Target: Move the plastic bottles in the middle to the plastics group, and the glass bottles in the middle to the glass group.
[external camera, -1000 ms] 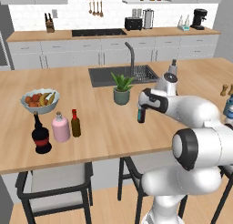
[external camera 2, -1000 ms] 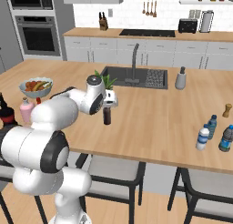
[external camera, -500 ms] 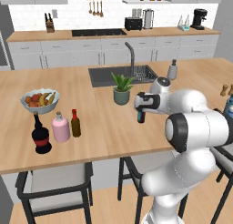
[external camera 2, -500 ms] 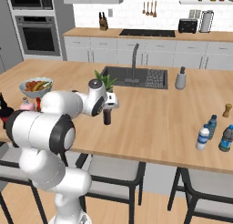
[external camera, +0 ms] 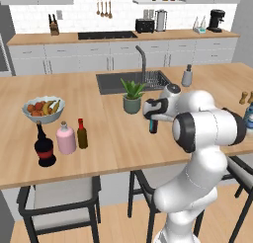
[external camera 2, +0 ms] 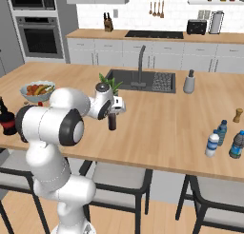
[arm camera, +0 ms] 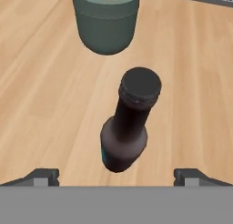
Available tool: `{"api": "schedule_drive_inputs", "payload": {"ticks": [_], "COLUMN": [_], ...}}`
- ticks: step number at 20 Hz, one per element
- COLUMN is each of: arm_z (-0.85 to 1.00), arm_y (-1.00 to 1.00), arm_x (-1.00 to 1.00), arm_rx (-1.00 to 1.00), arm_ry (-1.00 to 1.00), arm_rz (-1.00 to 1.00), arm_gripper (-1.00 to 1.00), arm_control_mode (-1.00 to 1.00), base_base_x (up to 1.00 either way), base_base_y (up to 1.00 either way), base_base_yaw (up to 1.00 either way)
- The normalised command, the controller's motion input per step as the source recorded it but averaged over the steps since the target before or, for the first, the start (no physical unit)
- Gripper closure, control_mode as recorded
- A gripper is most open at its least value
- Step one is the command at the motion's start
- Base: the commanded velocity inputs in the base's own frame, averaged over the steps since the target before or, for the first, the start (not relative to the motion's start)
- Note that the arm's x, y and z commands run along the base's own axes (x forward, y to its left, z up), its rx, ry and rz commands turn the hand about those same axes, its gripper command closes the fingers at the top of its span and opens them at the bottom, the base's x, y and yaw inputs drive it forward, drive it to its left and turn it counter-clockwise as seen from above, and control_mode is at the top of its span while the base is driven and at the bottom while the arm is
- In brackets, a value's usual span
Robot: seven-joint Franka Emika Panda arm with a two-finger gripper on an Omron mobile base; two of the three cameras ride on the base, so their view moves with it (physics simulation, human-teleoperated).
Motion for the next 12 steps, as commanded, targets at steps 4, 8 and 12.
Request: {"api": "schedule_drive_inputs", "payload": {"ticks": [4, 8, 12], "arm_z": [-0.21, -0.22, -0.16], "arm_y": [0.00, 0.00, 0.00], "arm_x": [0.20, 0.16, 0.15], "arm_rx": [0.00, 0.00, 0.00], "arm_ry": [0.02, 0.02, 0.00], "arm_rz": [0.00, 0.00, 0.00], "arm_gripper": [-1.00, -1.00, -1.00], "arm_control_mode": [-1.00, -1.00, -1.00], "base_base_x": [0.00, 0.00, 0.00], "base_base_y": [0.00, 0.00, 0.00], "base_base_yaw": [0.00, 0.00, 0.00]}}
